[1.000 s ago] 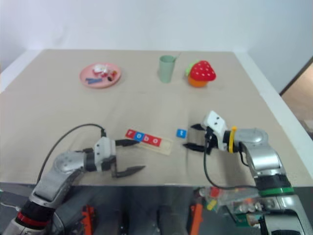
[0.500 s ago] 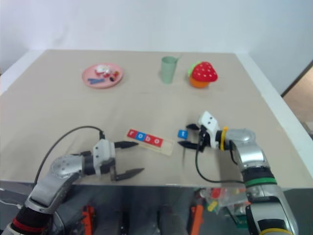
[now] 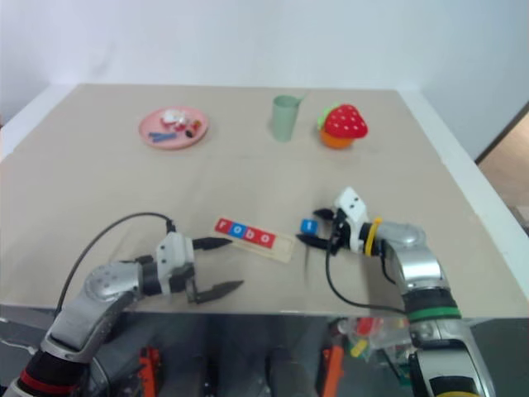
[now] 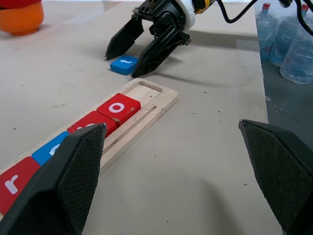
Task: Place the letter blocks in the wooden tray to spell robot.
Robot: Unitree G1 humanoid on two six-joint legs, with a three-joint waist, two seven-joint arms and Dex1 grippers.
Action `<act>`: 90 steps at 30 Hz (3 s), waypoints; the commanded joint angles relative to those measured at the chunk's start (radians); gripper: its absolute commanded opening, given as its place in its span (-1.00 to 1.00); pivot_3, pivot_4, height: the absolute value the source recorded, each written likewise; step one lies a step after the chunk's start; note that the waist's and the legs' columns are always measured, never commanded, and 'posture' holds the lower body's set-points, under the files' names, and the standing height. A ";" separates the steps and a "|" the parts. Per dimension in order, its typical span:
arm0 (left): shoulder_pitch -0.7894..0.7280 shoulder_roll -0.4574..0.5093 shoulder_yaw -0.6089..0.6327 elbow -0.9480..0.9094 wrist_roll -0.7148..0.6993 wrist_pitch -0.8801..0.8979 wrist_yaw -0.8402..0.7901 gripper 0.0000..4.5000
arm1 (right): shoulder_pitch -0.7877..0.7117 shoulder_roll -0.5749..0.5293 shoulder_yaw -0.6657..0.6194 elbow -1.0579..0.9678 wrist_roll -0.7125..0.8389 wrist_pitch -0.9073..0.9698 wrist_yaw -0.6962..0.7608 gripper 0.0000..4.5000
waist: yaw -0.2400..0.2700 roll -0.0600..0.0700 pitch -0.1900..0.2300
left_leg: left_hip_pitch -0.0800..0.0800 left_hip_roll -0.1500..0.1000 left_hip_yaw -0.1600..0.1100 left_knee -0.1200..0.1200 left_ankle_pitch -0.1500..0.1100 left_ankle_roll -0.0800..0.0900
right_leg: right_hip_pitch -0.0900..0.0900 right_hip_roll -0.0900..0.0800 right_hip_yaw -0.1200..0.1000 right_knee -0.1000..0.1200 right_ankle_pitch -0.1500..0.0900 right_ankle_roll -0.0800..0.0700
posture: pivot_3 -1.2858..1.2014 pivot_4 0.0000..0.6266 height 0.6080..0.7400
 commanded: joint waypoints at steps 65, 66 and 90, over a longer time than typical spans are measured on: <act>0.019 0.004 0.002 -0.053 -0.003 0.002 0.049 1.00 | 0.117 -0.063 0.127 -0.435 0.020 0.174 -0.033 -0.25 | 0.002 0.000 0.000 | -0.001 0.000 0.000 0.000 0.000 0.000 | -0.001 0.000 0.000 0.000 -0.001 0.000 | 0.03 -0.52 1.00; 0.019 0.004 0.001 -0.052 -0.002 0.001 0.049 1.00 | 0.116 -0.062 0.128 -0.433 0.019 0.173 -0.030 0.01 | 0.002 0.000 0.000 | -0.001 0.000 0.000 0.000 0.000 0.000 | -0.001 0.000 0.000 0.000 -0.001 0.000 | 0.03 -0.52 1.00; -0.004 -0.031 0.296 0.103 -0.030 0.134 0.347 1.00 | 0.426 0.041 -0.346 -0.658 0.143 0.227 -0.395 0.98 | 0.006 0.000 0.000 | -0.001 0.000 -0.002 0.000 0.000 0.000 | -0.001 0.000 -0.002 0.000 -0.001 0.000 | 0.03 -0.52 1.00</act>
